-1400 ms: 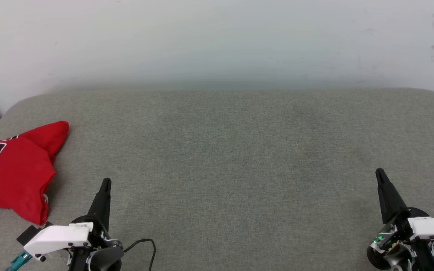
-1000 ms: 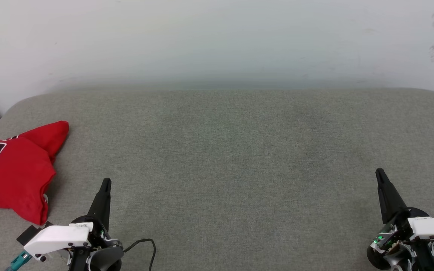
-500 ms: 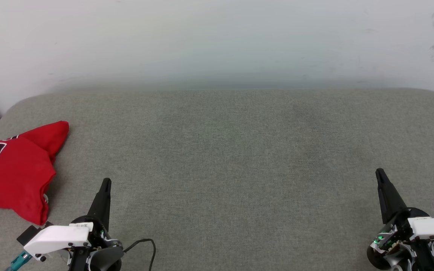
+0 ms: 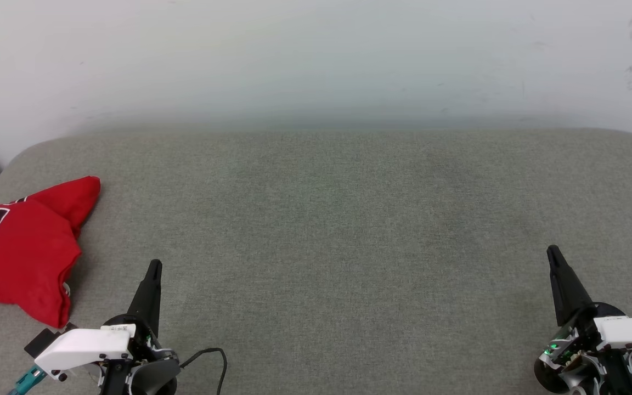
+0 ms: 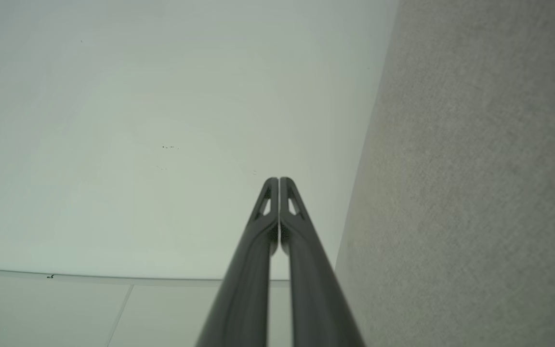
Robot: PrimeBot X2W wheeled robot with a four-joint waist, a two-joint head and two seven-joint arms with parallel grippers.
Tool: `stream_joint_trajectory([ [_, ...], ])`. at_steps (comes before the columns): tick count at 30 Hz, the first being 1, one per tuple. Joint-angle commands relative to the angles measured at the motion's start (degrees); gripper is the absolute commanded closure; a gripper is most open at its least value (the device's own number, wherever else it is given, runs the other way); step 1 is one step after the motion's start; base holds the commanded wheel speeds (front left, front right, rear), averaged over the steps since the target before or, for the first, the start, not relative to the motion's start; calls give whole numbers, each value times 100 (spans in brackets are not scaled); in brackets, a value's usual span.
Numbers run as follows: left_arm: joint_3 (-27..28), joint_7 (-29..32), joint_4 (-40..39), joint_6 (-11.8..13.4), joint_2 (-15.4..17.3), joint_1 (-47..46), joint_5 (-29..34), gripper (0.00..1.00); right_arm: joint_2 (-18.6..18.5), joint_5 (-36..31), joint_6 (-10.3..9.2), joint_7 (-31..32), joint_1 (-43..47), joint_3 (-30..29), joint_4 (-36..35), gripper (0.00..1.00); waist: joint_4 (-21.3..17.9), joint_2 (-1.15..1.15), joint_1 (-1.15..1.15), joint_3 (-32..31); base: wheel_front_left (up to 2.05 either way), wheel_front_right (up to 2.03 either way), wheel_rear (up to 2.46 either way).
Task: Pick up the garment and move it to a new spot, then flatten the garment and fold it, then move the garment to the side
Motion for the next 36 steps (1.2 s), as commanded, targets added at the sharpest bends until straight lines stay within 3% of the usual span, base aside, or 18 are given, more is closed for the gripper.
stream_joint_trajectory([
  [1, 5, 8, -3, -15, -9, -45, 13, 100, 23, -25, 0, 5, -76, 4, 4, 100, 0, 0, 0, 0, 0, 0, 0],
  [18, 5, 8, -3, -15, -9, -46, 13, 100, 23, -25, 0, 5, -76, 4, 4, 100, 0, 0, 0, 0, 0, 0, 0],
  [19, -3, -2, 6, 1, -1, 1, 1, 0, 0, 1, -1, -1, 2, 0, 6, 0, 0, 0, 0, 0, 0, 0, 0],
  [36, -474, -434, -167, 5, 9, 43, 436, 0, -40, -407, 0, -423, 232, 324, -166, 0, -2, 0, 0, -11, 0, 0, 0],
])
